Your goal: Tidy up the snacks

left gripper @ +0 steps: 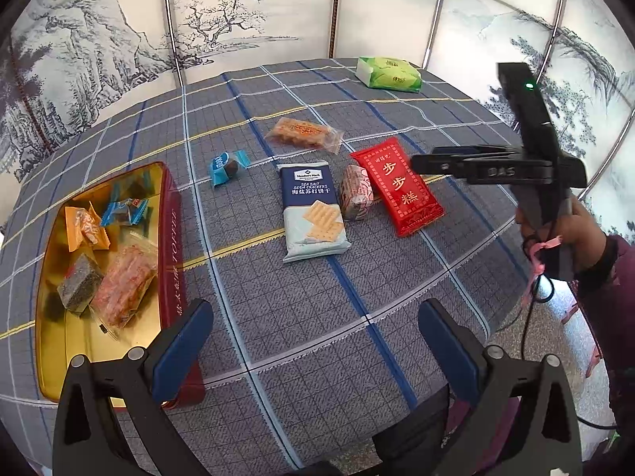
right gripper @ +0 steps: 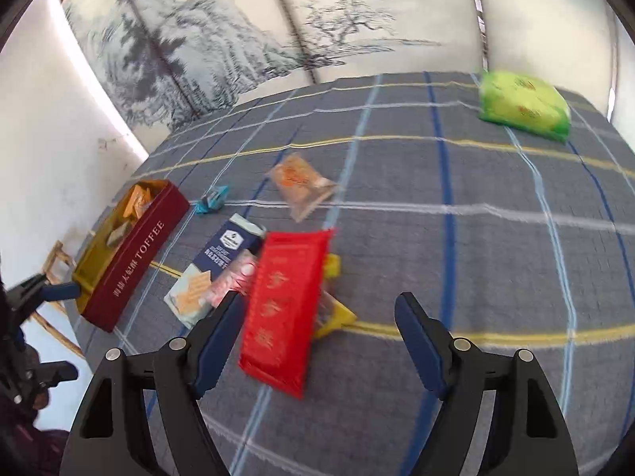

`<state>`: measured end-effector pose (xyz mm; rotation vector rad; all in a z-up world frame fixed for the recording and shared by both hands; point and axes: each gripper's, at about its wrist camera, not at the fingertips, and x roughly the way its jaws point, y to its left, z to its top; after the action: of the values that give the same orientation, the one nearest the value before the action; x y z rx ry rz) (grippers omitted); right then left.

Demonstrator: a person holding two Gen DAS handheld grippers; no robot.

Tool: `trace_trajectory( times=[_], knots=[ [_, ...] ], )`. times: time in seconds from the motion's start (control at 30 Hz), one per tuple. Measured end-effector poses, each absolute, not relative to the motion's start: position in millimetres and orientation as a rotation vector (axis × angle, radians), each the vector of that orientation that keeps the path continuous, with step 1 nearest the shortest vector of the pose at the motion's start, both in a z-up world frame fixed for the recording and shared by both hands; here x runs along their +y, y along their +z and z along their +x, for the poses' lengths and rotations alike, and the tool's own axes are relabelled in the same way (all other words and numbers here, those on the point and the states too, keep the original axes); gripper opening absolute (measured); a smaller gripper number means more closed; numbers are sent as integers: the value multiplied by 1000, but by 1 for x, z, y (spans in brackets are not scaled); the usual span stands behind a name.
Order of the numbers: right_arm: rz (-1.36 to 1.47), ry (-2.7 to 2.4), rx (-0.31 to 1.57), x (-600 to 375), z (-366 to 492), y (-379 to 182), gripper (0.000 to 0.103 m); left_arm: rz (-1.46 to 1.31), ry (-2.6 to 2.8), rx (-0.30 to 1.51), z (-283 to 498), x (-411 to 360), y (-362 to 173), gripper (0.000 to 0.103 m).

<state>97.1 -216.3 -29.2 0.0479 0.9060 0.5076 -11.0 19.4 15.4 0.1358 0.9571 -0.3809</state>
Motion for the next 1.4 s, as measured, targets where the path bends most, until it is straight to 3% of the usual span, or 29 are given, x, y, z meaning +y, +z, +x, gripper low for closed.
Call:
trace_trajectory(
  times=[0.17, 0.2, 0.37, 0.4, 0.8, 1.07, 1.17, 1.23, 1.27, 1.3, 1.4],
  knots=[
    [-122, 546, 942, -180, 111, -47, 75, 115, -381, 971, -7, 28, 12, 102],
    [-169, 551, 944, -174, 110, -51, 61, 107, -381, 973, -7, 31, 11, 102],
    [-303, 528, 853, -161, 94, -41, 42, 58, -378, 1014, 0, 41, 4, 102],
    [-305, 528, 847, -162, 92, -38, 32, 46, -379, 1022, 1, 43, 2, 102],
    [-58, 551, 864, -207, 46, -24, 20, 45, -395, 1019, -5, 40, 4, 102],
    [240, 485, 856, -288, 39, -22, 19, 64, -404, 1022, -9, 33, 5, 102],
    [197, 420, 901, -295, 30, -26, 25, 69, -408, 1016, -10, 31, 5, 102],
    [195, 427, 921, -285, 20, -25, 51, 67, -410, 1022, -9, 29, 4, 102],
    [172, 420, 912, -277, 15, -23, 78, 65, -412, 1026, -9, 28, 3, 102],
    [152, 415, 896, -272, 11, -22, 92, 64, -414, 1029, -9, 27, 2, 102],
    [72, 415, 883, -242, 5, -22, 95, 69, -419, 1033, -10, 25, 1, 102]
  ],
)
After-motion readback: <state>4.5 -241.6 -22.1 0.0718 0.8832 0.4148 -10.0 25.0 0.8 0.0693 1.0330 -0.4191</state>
